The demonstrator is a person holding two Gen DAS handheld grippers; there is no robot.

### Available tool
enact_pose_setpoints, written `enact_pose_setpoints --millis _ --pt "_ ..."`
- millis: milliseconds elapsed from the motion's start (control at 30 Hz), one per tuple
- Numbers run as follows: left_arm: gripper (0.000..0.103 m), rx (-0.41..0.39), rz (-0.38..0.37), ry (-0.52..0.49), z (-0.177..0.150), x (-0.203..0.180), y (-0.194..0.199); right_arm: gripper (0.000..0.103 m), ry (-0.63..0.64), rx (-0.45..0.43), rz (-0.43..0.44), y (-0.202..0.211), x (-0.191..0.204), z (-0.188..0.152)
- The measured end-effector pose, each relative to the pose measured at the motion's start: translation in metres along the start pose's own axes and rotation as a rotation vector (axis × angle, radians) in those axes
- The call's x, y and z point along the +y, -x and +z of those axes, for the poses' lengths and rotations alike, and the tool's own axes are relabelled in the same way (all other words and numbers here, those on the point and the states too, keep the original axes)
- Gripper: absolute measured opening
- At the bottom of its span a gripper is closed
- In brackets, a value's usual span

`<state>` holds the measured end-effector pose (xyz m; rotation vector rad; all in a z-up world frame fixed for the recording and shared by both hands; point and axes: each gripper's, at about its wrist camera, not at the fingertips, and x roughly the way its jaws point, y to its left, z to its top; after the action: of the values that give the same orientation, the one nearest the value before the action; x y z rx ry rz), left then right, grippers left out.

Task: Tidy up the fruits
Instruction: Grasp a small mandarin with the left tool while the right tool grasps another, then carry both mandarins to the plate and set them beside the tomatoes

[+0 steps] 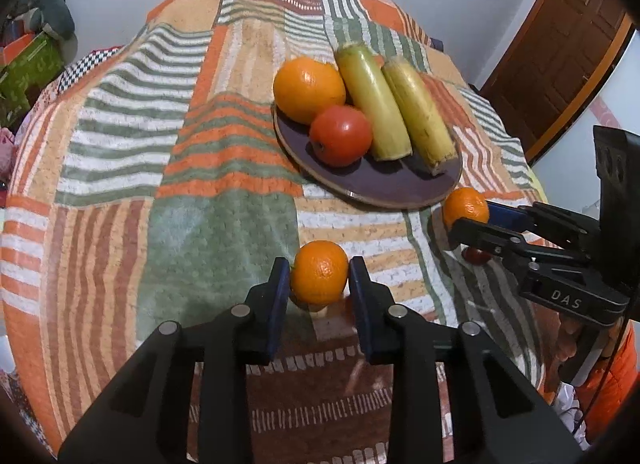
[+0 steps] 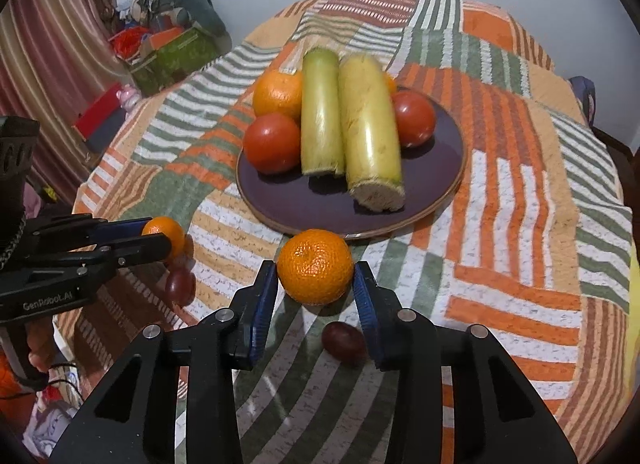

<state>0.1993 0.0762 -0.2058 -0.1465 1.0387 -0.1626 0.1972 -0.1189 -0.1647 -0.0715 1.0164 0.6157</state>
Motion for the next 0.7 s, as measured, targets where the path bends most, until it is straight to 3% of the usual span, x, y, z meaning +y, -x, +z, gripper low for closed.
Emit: enact_pose_setpoints --millis 433,700 --pt "0.030 -0.070 -0.028 -0.064 0.039 -0.026 0.003 0.036 -0.028 -0.097 -0.059 0.025 -0.026 0.022" --pt "0.030 -0.052 -0.043 -0.087 0.053 -0.038 -0.017 0.036 -0.053 -0.114 -0.088 0.018 -0.047 0.035"
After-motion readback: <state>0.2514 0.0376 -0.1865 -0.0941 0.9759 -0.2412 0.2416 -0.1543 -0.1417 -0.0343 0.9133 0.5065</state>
